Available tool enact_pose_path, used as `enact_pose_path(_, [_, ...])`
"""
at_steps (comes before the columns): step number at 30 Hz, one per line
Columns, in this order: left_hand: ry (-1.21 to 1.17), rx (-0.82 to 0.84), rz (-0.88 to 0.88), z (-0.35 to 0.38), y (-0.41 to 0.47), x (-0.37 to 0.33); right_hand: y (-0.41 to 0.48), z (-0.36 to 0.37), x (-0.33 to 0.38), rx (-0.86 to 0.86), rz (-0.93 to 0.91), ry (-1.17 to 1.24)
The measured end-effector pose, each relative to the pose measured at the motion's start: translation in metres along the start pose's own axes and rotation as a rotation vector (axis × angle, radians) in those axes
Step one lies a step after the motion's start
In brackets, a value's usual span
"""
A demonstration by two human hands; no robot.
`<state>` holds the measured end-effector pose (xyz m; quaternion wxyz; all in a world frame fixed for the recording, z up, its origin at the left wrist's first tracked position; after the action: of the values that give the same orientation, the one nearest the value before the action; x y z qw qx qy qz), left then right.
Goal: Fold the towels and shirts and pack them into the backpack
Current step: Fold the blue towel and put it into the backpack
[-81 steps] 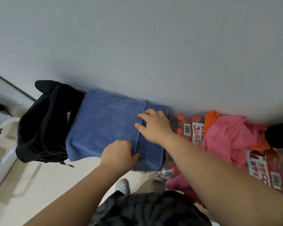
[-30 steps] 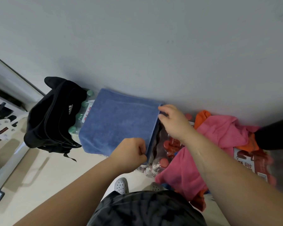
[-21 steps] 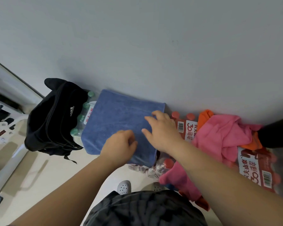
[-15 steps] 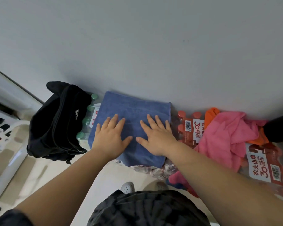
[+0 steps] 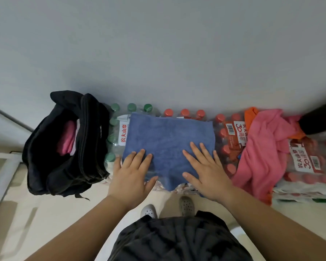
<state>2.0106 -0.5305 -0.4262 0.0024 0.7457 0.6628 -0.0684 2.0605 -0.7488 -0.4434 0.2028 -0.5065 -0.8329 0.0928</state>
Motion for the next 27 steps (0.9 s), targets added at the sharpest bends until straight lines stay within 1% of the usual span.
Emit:
enact_pose_path(3, [-0.027,-0.092,0.089,-0.014,-0.005,0.0,-0.018,0.004,0.005,-0.035,0.003,0.003])
enact_pose_path(6, [-0.076,-0.093,0.114,-0.021,-0.004,0.003,-0.026,-0.005,0.008,-0.089,0.006,0.069])
enact_pose_path(10, [-0.163,-0.1,0.091,-0.03,0.014,0.014,-0.019,-0.042,-0.004,-0.317,0.065,0.137])
enact_pose_path(13, [-0.169,-0.127,0.053,-0.043,0.042,0.025,0.002,-0.073,-0.03,-0.401,0.18,0.166])
enact_pose_path(15, [-0.172,-0.138,-0.001,-0.053,0.066,0.034,0.021,-0.089,-0.045,-0.39,0.22,0.143])
enact_pose_path(17, [-0.162,-0.123,-0.048,-0.061,0.09,0.042,0.042,-0.097,-0.057,-0.323,0.238,0.122])
enact_pose_path(21, [-0.127,0.084,-0.155,-0.049,0.125,0.059,0.072,-0.097,-0.07,-0.199,0.258,0.072])
enact_pose_path(23, [-0.077,0.152,-0.162,-0.041,0.133,0.063,0.078,-0.095,-0.075,-0.167,0.271,0.055])
enact_pose_path(27, [-0.105,0.133,-0.176,-0.041,0.137,0.065,0.081,-0.094,-0.084,-0.181,0.259,0.096])
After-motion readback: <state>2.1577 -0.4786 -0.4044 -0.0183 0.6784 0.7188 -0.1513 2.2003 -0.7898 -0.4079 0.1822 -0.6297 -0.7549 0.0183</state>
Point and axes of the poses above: each hand's wrist, its own y-axis towards the middle knuckle, its own z-axis out of the palm, x = y × z, the point moved 9 cm from there along y, towards the middle knuckle, and after that the axes turned 2 degrees about x, right-handed, at the moved point
